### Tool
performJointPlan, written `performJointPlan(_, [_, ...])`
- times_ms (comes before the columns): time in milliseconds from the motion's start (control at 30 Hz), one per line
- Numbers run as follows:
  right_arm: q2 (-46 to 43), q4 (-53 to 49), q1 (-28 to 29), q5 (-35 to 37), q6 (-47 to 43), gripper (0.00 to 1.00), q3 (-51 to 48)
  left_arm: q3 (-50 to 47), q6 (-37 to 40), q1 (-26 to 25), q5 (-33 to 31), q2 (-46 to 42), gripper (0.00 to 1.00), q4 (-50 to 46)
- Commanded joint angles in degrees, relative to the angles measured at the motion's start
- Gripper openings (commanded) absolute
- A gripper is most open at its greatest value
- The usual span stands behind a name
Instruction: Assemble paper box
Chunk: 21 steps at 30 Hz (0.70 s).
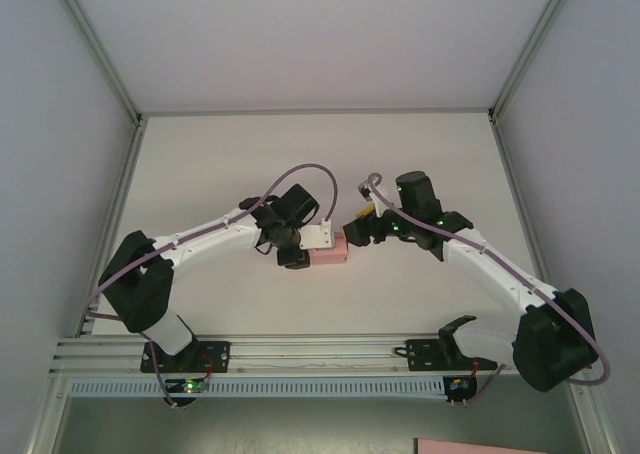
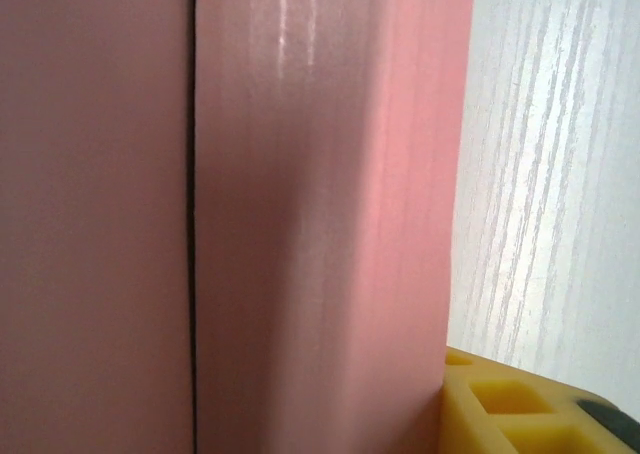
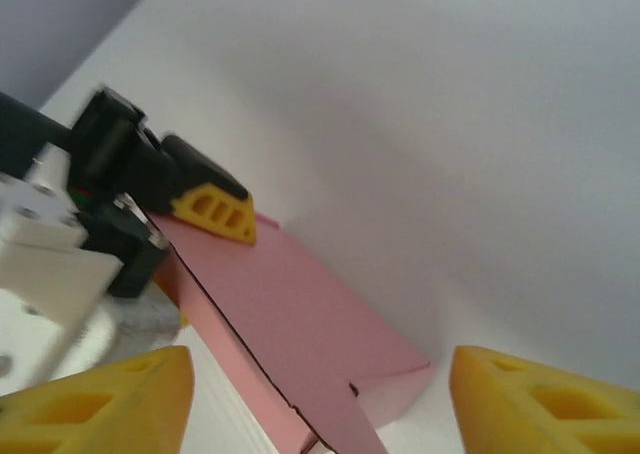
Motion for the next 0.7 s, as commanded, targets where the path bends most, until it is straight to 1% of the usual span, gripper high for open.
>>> performJointPlan(0, [1.9, -3.0, 0.9, -2.0, -4.1, 0.61, 1.7, 1.0, -0.6, 1.0, 1.9, 1.7, 0.48, -3.5])
performJointPlan(133, [2.0, -3.9, 1.1, -1.3, -4.3, 0.49, 1.2, 1.3, -0.4, 1.1, 2.0, 2.1, 0.49, -3.4])
performJointPlan(267, [0.7, -3.8, 1.7, -0.8, -4.6, 0.48, 0.8, 1.7, -0.4, 1.1, 1.9, 2.7, 0.49, -3.8])
performJointPlan(400, [1.5, -5.6, 2.3, 1.7, -5.0, 0.45, 1.0, 2.1, -0.5, 1.1, 1.9, 3.2, 0.49, -4.0])
performJointPlan(433, [1.9, -5.8, 2.5, 2.1, -5.1, 0.39, 1.0, 2.3, -0.5, 1.1, 2.0, 3.3, 0.49, -4.1])
performJointPlan(567, [3.2, -6.2, 3.4, 2.5, -4.5, 0.23, 1.8, 2.8, -0.5, 1.1, 1.9, 3.5, 0.49, -4.2])
performJointPlan(667, [3.0, -6.3, 4.1, 4.8, -2.9, 0.12, 2.4, 3.1, -0.7, 1.1, 1.6, 3.7, 0.49, -4.3])
